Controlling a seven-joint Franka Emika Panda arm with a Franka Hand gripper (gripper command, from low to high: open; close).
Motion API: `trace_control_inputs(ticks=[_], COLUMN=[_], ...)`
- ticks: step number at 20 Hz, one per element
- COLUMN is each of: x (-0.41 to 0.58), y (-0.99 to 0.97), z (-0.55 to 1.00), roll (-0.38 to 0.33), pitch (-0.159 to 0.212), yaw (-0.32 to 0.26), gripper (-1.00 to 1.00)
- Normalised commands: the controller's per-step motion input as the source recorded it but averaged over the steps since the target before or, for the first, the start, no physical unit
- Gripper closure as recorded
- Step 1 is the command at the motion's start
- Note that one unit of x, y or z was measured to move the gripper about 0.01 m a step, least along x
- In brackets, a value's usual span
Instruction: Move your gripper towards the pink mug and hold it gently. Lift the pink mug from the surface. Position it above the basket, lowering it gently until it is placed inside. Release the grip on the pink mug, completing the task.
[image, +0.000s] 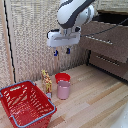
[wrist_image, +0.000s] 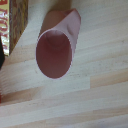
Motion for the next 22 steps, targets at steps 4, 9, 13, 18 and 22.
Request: trace_control_inputs(ticks=[4, 9, 13, 18, 22], x=[-0.304, -0.457, -0.443, -0.284, -0.206], y=[0.09, 0.05, 0.03, 0.0, 0.0], z=[-0.17, -0.22, -0.24, -0.36, -0.42], roll=[-0.007, -0.003, -0.014, -0.002, 0.0], pitch=[0.003, -0.003, -0.011, -0.021, -0.004], yaw=[0.0, 0.0, 0.002, 0.005, 0.012], gripper=[-1.0, -1.0, -1.0, -1.0, -1.0])
